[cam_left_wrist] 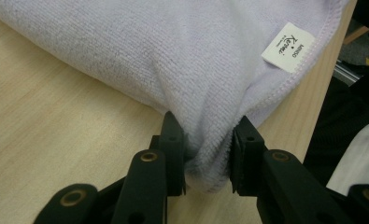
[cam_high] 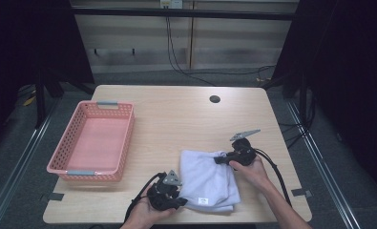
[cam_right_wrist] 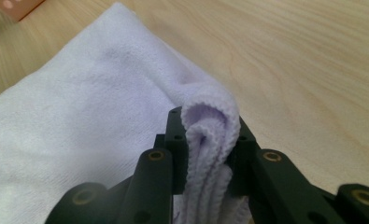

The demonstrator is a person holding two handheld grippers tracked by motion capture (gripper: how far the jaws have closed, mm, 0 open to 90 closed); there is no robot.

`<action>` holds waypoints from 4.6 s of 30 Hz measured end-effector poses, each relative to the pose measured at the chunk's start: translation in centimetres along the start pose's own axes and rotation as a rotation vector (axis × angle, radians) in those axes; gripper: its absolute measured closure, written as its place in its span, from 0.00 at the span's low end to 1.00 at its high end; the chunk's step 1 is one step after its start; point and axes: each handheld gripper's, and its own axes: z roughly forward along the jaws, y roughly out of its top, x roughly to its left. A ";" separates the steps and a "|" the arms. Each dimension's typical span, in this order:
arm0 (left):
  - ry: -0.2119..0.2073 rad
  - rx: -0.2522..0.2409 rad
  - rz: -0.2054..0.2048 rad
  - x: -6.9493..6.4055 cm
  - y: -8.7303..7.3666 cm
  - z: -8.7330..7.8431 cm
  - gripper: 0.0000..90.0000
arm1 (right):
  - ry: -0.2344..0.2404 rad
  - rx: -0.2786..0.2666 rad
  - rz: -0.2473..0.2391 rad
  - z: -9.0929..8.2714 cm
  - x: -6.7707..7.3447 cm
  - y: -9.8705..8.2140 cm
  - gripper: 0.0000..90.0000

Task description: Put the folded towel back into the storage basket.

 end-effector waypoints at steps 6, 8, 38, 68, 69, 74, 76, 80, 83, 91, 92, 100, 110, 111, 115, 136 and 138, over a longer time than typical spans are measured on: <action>-0.018 -0.018 -0.003 0.3 0.2 -0.8 0.79 | 0.003 -0.037 0.003 -0.8 0.5 0.8 0.84; -0.027 -0.047 -0.011 0.7 0.3 -1.5 0.79 | 0.002 -0.042 0.000 -1.0 0.6 1.1 0.84; -0.021 -0.161 -0.015 1.6 3.2 -5.9 0.80 | 0.013 -0.136 -0.007 -4.1 1.1 6.2 0.85; 0.067 -0.216 -0.007 3.4 5.8 -11.7 0.80 | 0.032 -0.204 -0.048 -5.2 2.5 13.1 0.85; 0.070 -0.215 -0.008 3.4 5.8 -12.0 0.80 | 0.039 -0.206 -0.055 -5.0 2.8 13.8 0.85; 0.086 -0.236 -0.022 4.0 5.3 -13.1 0.80 | 0.050 -0.209 -0.068 -4.4 3.5 15.2 0.85; 0.087 -0.240 -0.024 4.2 4.9 -13.4 0.80 | 0.059 -0.212 -0.072 -4.1 3.8 15.6 0.85; 0.098 -0.241 -0.039 4.8 4.5 -13.9 0.80 | 0.064 -0.205 -0.078 -3.4 4.2 16.3 0.85; 0.103 -0.253 -0.047 5.0 4.3 -14.6 0.80 | 0.071 -0.209 -0.080 -3.3 4.3 16.7 0.85; 0.137 -0.261 -0.059 6.3 3.8 -17.1 0.80 | 0.088 -0.193 -0.107 -2.2 5.7 19.5 0.86; 0.137 -0.261 -0.059 6.3 3.8 -17.1 0.80 | 0.088 -0.193 -0.107 -2.2 5.7 19.5 0.86; 0.160 -0.286 -0.087 7.6 2.5 -19.3 0.80 | 0.075 -0.166 -0.168 -1.0 8.1 22.7 0.86; 0.191 -0.319 -0.135 9.1 0.8 -22.4 0.80 | 0.107 -0.162 -0.196 1.3 10.2 25.9 0.86; 0.193 -0.323 -0.139 9.1 0.7 -22.6 0.80 | 0.110 -0.166 -0.193 1.4 10.4 26.1 0.86; 0.219 -0.334 -0.146 9.5 0.1 -23.6 0.80 | 0.119 -0.164 -0.198 1.9 11.0 27.0 0.86; 0.303 -0.327 -0.211 10.9 -2.9 -27.3 0.80 | 0.168 -0.147 -0.180 6.4 14.1 29.5 0.86; 0.309 -0.334 -0.221 11.0 -3.1 -27.8 0.80 | 0.166 -0.139 -0.185 6.8 14.5 29.8 0.86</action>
